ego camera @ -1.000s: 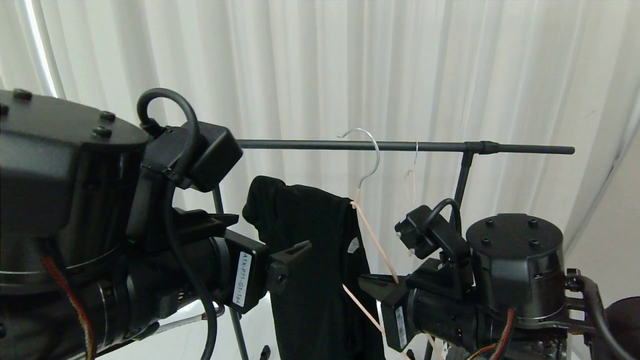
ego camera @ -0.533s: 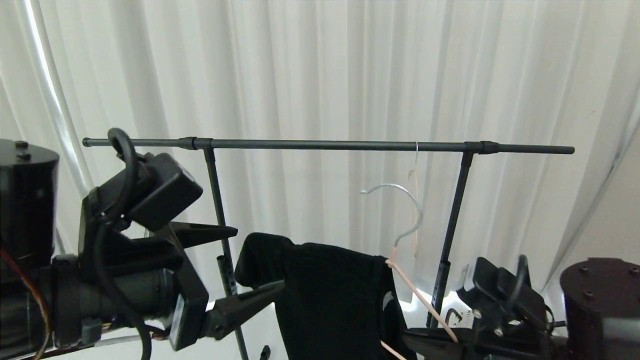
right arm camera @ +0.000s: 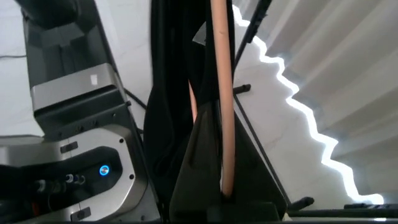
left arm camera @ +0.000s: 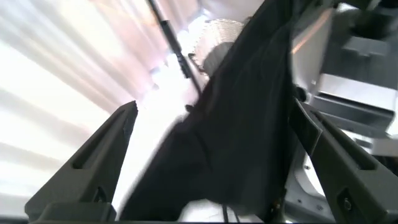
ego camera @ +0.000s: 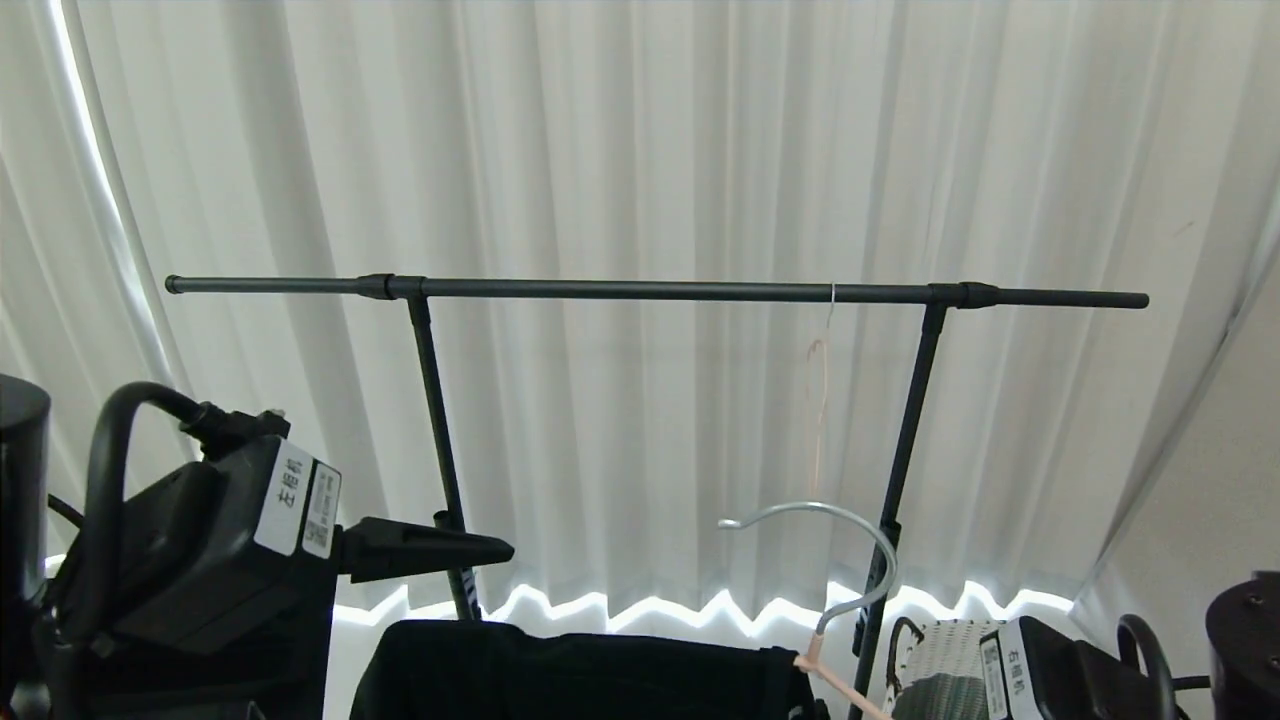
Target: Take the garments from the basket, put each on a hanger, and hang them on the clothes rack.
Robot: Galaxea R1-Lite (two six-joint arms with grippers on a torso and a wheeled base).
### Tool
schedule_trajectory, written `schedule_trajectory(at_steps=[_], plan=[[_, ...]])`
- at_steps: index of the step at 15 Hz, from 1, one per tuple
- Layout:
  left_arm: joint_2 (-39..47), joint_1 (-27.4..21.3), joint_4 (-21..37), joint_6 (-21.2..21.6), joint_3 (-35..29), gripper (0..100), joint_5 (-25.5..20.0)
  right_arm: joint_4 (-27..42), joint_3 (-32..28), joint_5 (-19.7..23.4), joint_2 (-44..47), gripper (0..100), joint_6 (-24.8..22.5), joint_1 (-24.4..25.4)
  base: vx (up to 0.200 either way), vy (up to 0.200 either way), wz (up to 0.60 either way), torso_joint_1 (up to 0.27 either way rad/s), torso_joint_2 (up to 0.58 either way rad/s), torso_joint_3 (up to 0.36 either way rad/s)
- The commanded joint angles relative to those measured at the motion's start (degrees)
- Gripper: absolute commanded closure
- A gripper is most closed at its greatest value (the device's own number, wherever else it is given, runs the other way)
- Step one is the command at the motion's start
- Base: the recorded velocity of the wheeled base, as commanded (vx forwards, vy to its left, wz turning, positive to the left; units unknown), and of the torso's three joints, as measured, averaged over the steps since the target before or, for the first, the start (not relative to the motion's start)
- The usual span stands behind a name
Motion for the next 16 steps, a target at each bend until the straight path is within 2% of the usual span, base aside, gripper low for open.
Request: schedule_trajectory(at_steps=[1, 5, 13, 14, 16], plan=[[0.4, -3.3, 0.0, 0.1, 1.4, 0, 0.0, 0.0, -0.1, 0.1, 1.3, 100, -0.3, 1.8, 0.0, 0.0, 0.0, 0.0, 0.0, 0.0], [5.0, -6.4, -0.1, 0.1, 2.4, 0, 0.1, 0.0, -2.4, 0.1, 4.1, 100, -0.3, 4.1, 0.0, 0.0, 0.0, 0.0, 0.0, 0.0], [9.6, -6.6, -3.0, 0.1, 2.4, 0, 0.1, 0.0, -5.1, 0.0, 6.0, 100, -0.4, 4.6, 0.0, 0.0, 0.0, 0.0, 0.0, 0.0], [9.6, -6.6, -3.0, 0.1, 2.4, 100, 0.1, -0.1, -5.1, 0.0, 6.0, 100, -0.4, 4.6, 0.0, 0.0, 0.0, 0.0, 0.0, 0.0], [9.6, -6.6, -3.0, 0.1, 2.6, 100, 0.1, -0.2, -5.1, -0.1, 6.0, 100, -0.4, 4.6, 0.0, 0.0, 0.0, 0.0, 0.0, 0.0]])
